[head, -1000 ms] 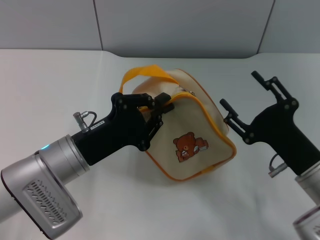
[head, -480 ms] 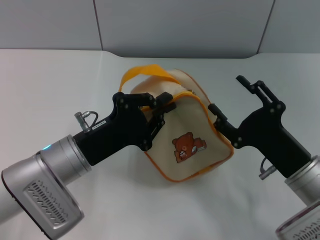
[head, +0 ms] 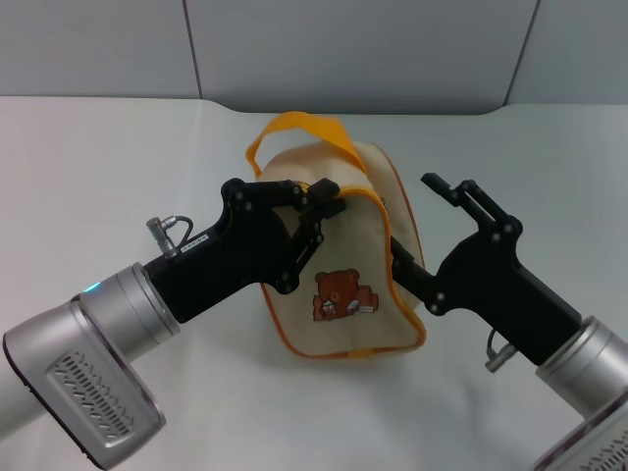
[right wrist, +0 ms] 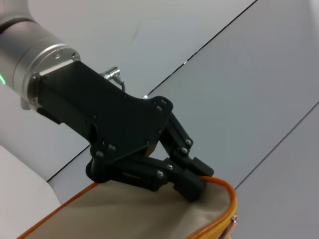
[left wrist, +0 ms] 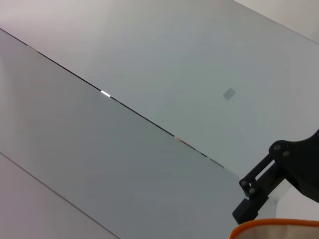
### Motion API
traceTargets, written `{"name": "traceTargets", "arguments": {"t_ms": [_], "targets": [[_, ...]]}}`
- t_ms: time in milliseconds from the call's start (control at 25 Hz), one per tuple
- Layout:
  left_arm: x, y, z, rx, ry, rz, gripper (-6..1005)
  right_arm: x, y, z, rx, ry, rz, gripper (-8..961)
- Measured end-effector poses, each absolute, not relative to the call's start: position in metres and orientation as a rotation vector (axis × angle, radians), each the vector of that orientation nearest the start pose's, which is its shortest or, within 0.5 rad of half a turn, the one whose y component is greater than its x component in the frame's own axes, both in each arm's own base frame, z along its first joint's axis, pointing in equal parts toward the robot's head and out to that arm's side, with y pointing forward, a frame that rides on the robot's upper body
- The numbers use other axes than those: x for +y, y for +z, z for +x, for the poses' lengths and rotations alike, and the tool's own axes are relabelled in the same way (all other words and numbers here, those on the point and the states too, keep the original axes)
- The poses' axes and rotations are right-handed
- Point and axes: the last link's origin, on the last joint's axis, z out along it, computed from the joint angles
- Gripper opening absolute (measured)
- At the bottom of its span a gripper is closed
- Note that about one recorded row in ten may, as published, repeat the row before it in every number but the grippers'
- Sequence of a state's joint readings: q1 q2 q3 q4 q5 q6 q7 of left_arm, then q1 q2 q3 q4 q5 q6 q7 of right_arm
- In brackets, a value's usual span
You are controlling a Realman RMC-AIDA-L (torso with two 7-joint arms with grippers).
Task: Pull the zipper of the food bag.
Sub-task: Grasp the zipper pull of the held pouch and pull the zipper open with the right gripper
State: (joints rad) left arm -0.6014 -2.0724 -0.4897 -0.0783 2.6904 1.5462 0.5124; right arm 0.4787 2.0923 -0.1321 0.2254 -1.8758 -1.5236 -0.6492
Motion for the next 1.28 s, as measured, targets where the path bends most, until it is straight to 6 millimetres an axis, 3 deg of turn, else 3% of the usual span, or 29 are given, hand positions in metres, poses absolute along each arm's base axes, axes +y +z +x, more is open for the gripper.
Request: {"name": "traceTargets", "arguments": {"t_ms": [760, 1000, 1280], "targets": [[0.302, -0.067, -0.223, 0.880, -0.670, -1.974, 82, 0.275, -0.087, 0.236, -0.499, 0.603, -1.901, 715], [0.302, -0.067, -0.222, 0.880, -0.672, -1.977, 82, 0.274, -0.088, 0.236, -0.481, 0.619, -1.914, 494], [0.303, -0.068, -0.223, 0.878, -0.666, -1.983, 83, 0.273, -0.088, 0.236, -0.453, 0.643, -1.924, 303]]}}
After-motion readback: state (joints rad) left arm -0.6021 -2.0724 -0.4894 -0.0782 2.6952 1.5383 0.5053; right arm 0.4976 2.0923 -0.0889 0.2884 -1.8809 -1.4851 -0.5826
